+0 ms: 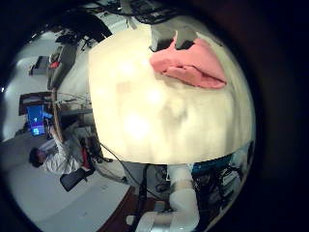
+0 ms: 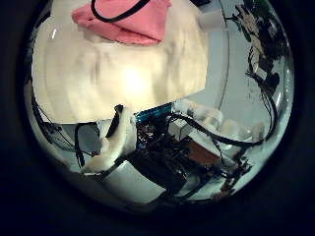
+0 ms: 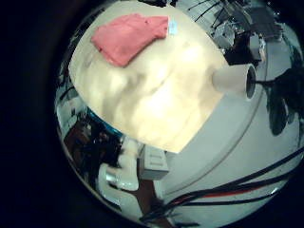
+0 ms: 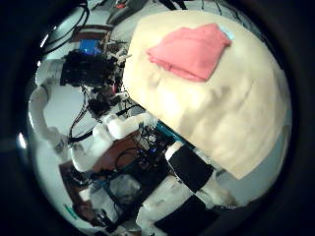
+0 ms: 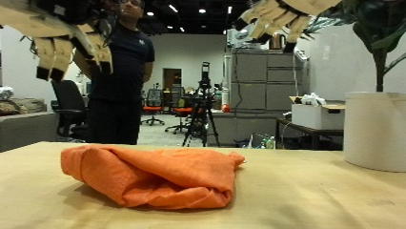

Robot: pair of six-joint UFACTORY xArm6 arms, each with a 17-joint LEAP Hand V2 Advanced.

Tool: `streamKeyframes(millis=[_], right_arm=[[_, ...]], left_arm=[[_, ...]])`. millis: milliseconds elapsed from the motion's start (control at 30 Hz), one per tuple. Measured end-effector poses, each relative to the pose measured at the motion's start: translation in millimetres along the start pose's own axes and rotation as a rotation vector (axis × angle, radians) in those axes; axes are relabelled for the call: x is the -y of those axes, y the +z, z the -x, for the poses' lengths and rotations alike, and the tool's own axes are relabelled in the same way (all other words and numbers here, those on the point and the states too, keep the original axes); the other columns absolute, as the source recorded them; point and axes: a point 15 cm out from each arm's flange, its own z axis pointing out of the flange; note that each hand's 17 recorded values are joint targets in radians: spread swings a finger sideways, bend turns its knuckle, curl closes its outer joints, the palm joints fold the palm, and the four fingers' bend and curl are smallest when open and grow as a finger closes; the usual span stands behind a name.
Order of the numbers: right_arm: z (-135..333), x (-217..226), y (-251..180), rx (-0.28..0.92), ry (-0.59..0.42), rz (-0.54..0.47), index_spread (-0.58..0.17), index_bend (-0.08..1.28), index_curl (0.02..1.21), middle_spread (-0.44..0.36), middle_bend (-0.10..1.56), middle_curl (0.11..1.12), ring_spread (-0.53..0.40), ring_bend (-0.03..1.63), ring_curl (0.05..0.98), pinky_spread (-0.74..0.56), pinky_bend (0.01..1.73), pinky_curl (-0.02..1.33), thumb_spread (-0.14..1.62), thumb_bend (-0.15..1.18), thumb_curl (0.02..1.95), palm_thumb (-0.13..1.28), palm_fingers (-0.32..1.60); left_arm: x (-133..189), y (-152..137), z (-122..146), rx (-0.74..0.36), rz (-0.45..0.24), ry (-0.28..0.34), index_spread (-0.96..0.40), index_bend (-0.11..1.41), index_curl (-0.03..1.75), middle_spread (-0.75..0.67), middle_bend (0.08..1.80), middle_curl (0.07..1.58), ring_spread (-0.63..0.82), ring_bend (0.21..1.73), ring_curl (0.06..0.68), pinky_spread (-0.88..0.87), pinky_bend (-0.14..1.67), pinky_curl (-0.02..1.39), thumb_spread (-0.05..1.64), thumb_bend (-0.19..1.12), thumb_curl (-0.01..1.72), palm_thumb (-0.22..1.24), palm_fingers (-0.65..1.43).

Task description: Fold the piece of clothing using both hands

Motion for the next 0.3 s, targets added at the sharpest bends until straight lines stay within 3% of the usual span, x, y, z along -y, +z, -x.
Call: streamKeyframes(millis=[167, 300], right_arm=[[-9, -25, 18, 0.004, 0.086, 0.028, -0.286, 0.17, 0.33, 0.139, 0.19, 0.32, 0.27, 0.28, 0.231, 0.4, 0.34, 0.31, 1.31, -0.01, 0.28, 0.54, 0.0], [-6, -30, 12, -0.002, 0.093, 0.001, -0.283, 0.17, 0.33, 0.143, 0.19, 0.32, 0.271, 0.27, 0.232, 0.4, 0.32, 0.3, 1.31, -0.01, 0.27, 0.54, 0.01]], left_arm=[[1, 8, -1, -0.009, 0.032, -0.002, 0.18, 0.16, 0.27, 0.35, 0.19, 0.32, 0.56, 0.46, 0.223, 0.5, 0.35, 0.31, 1.16, -0.02, 0.32, 0.52, 0.01], [1, 11, 1, -0.01, 0.043, -0.012, 0.18, 0.16, 0.28, 0.35, 0.2, 0.32, 0.56, 0.46, 0.223, 0.5, 0.35, 0.31, 1.16, -0.02, 0.32, 0.52, 0.02]])
